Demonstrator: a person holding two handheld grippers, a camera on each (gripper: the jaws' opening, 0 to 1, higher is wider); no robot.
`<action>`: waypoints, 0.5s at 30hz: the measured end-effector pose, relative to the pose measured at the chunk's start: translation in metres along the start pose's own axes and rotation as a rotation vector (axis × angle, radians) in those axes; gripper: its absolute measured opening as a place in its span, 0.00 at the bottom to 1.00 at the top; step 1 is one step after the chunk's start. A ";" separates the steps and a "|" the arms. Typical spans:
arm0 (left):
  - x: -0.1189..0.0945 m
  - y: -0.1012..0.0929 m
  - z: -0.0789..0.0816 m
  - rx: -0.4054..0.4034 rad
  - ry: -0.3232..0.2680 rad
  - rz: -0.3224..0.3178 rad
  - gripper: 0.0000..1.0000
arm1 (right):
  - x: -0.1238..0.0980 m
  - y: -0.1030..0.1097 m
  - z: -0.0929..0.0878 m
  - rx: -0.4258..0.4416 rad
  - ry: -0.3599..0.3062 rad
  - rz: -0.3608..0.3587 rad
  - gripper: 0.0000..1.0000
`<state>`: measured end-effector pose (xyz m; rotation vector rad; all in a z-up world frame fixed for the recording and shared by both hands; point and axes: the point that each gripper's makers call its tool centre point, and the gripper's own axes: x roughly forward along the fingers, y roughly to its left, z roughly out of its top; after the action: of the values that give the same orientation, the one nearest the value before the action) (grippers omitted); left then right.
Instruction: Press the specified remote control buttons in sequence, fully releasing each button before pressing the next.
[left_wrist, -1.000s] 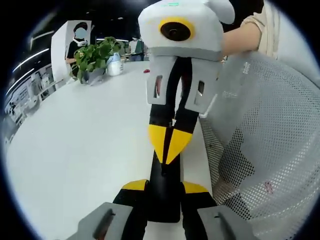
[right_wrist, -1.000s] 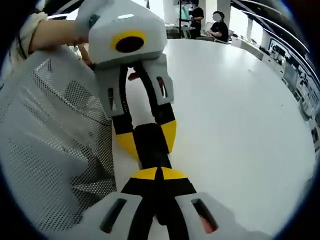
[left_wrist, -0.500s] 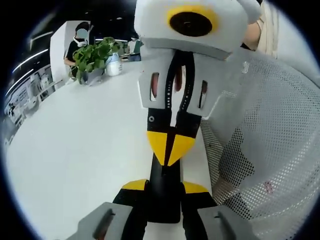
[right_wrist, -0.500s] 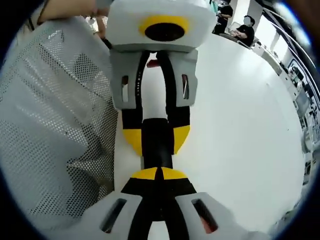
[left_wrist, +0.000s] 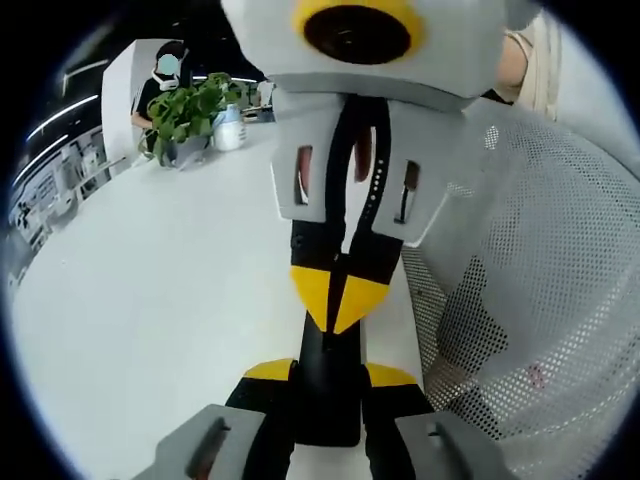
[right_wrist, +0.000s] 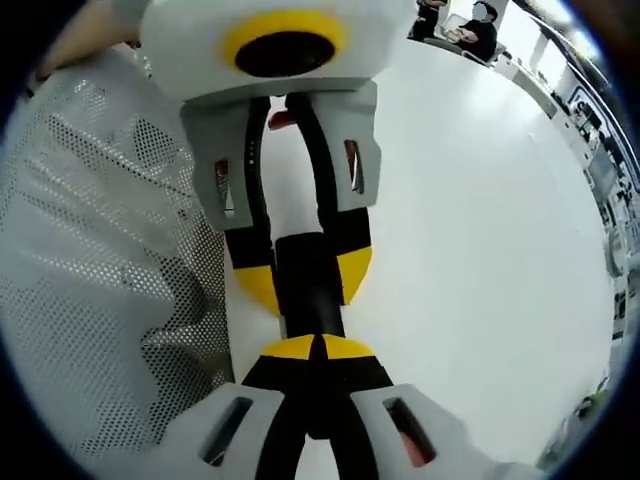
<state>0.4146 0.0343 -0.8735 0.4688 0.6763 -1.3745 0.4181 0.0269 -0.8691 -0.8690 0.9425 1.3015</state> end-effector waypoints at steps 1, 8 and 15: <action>0.000 0.000 0.000 0.000 0.000 0.000 0.25 | 0.000 0.000 0.000 0.012 -0.011 -0.003 0.00; 0.000 0.000 0.000 -0.001 0.002 0.000 0.25 | 0.000 0.001 0.001 -0.012 -0.028 -0.014 0.00; 0.000 0.000 0.000 -0.002 0.002 0.001 0.25 | 0.001 0.000 0.006 0.031 -0.094 -0.007 0.00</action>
<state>0.4150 0.0343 -0.8735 0.4683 0.6793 -1.3726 0.4184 0.0325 -0.8682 -0.7799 0.8835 1.3073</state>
